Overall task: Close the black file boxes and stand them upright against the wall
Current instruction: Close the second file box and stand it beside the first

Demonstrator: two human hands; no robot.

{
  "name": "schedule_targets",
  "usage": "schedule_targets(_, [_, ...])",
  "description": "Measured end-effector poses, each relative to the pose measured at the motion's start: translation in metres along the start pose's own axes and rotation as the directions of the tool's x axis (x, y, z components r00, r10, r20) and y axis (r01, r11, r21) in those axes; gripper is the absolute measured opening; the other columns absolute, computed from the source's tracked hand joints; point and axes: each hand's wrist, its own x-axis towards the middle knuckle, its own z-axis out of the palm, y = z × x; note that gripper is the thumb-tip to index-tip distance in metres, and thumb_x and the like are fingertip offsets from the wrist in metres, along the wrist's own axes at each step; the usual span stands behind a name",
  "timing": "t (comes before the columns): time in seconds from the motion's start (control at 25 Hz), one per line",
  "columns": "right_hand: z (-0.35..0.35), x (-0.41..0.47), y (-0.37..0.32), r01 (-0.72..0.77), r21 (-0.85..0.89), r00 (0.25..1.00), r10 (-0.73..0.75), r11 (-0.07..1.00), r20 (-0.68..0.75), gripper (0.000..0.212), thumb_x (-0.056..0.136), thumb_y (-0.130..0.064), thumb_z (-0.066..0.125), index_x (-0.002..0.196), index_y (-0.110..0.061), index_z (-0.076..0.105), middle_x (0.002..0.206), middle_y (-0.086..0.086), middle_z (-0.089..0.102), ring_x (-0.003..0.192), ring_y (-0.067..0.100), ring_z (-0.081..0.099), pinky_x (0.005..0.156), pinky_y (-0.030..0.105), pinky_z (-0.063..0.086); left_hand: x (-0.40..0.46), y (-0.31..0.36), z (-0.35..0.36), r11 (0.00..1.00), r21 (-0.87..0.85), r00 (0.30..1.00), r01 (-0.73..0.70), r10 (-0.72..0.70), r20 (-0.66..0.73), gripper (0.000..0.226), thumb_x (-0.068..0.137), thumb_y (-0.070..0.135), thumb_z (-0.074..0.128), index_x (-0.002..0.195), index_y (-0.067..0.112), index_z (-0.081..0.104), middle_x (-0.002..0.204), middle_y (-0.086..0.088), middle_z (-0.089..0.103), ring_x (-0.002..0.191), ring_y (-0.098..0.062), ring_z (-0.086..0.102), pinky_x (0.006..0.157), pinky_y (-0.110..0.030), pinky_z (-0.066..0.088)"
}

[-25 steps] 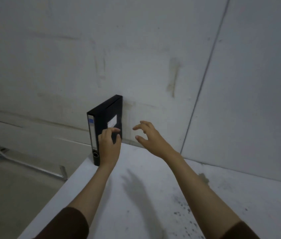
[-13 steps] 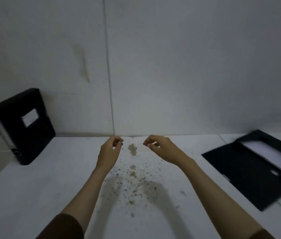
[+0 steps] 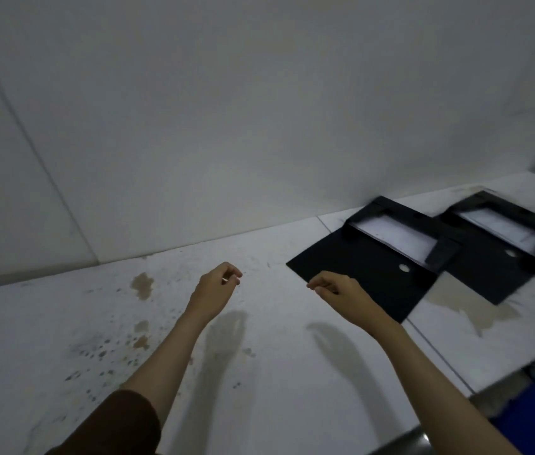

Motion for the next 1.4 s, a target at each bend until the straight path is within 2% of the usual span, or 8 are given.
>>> schedule_targets(0.2, [-0.033, 0.024, 0.083, -0.155, 0.002, 0.987, 0.155, 0.988, 0.027, 0.017, 0.092, -0.011, 0.051, 0.098, -0.022, 0.062, 0.109, -0.001, 0.062, 0.100, 0.009, 0.058, 0.082, 0.014, 0.043, 0.047, 0.008, 0.079, 0.998, 0.002, 0.991, 0.061, -0.061, 0.116, 0.018, 0.091, 0.016, 0.042, 0.092, 0.020, 0.060, 0.097, 0.001, 0.065, 0.088, -0.017, 0.059, 0.080, -0.037, 0.050])
schedule_targets(0.36, [-0.043, 0.027, 0.144, -0.308, -0.111, 0.947, 0.316, 0.945, 0.057, 0.024, 0.090, -0.010, 0.054, 0.113, -0.014, 0.058, 0.124, 0.007, 0.053, 0.114, 0.019, 0.051, 0.092, 0.022, 0.038, 0.066, 0.005, 0.135, 0.991, 0.016, 0.964, 0.132, -0.132, 0.231, 0.017, 0.092, 0.014, 0.041, 0.093, 0.020, 0.058, 0.102, -0.002, 0.065, 0.091, -0.018, 0.058, 0.070, -0.027, 0.045])
schedule_targets(0.48, [-0.044, 0.022, 0.179, -0.336, -0.297, 0.927, 0.370, 0.894, 0.065, 0.042, 0.087, -0.017, 0.059, 0.127, -0.018, 0.047, 0.141, 0.009, 0.038, 0.128, 0.029, 0.038, 0.102, 0.034, 0.036, 0.066, 0.002, 0.168, 0.988, 0.058, 0.929, 0.145, -0.156, 0.335, 0.021, 0.092, 0.009, 0.041, 0.100, 0.016, 0.059, 0.111, -0.005, 0.061, 0.100, -0.017, 0.054, 0.081, -0.024, 0.040])
schedule_targets(0.68, [-0.052, 0.017, 0.203, -0.282, -0.509, 0.919, 0.382, 0.813, 0.101, 0.066, 0.079, -0.046, 0.062, 0.135, -0.040, 0.027, 0.158, 0.001, -0.001, 0.145, 0.034, -0.004, 0.113, 0.053, 0.014, 0.057, -0.006, 0.205, 0.971, 0.237, 0.927, 0.020, -0.107, 0.359, 0.032, 0.088, 0.006, 0.046, 0.117, 0.011, 0.060, 0.136, -0.009, 0.048, 0.130, -0.027, 0.039, 0.107, -0.037, 0.035])
schedule_targets(0.84, [-0.050, 0.014, 0.211, -0.183, -0.598, 0.918, 0.353, 0.781, 0.180, 0.088, 0.071, -0.067, 0.056, 0.142, -0.040, 0.012, 0.158, 0.006, -0.014, 0.143, 0.039, -0.013, 0.114, 0.055, 0.007, 0.050, 0.001, 0.218, 0.953, 0.301, 0.950, 0.027, -0.118, 0.289, 0.041, 0.088, 0.009, 0.049, 0.129, 0.013, 0.050, 0.145, -0.008, 0.037, 0.135, -0.026, 0.031, 0.110, -0.033, 0.027])
schedule_targets(1.04, [-0.052, 0.015, 0.205, -0.063, -0.639, 0.933, 0.272, 0.767, 0.236, 0.080, 0.083, -0.053, 0.049, 0.146, -0.026, 0.008, 0.157, 0.015, -0.010, 0.143, 0.041, -0.011, 0.116, 0.053, 0.004, 0.033, 0.014, 0.237, 0.934, 0.334, 0.951, 0.126, -0.210, 0.228, 0.052, 0.090, 0.010, 0.046, 0.141, 0.015, 0.033, 0.157, -0.006, 0.019, 0.146, -0.025, 0.011, 0.118, -0.034, 0.013])
schedule_targets(1.2, [-0.043, 0.022, 0.190, 0.024, -0.745, 0.879, 0.340, 0.666, 0.333, 0.079, 0.088, -0.043, 0.047, 0.147, -0.019, 0.000, 0.154, 0.025, -0.014, 0.139, 0.052, -0.009, 0.114, 0.057, 0.011, 0.018, 0.026, 0.251, 0.916, 0.344, 0.945, 0.207, -0.278, 0.170, 0.054, 0.092, 0.013, 0.043, 0.144, 0.017, 0.027, 0.159, -0.004, 0.011, 0.147, -0.023, 0.004, 0.119, -0.035, 0.009])
schedule_targets(1.4, [-0.052, 0.028, 0.173, 0.184, -0.749, 0.851, 0.278, 0.636, 0.445, 0.059, 0.097, -0.026, 0.032, 0.145, -0.002, 0.007, 0.154, 0.028, 0.006, 0.139, 0.048, 0.014, 0.110, 0.051, 0.027, 0.006, 0.056, 0.273, 0.924, 0.155, 0.926, 0.351, -0.367, 0.089, 0.036, 0.097, 0.025, 0.035, 0.128, 0.015, 0.050, 0.147, -0.006, 0.033, 0.139, -0.025, 0.019, 0.113, -0.033, 0.017])
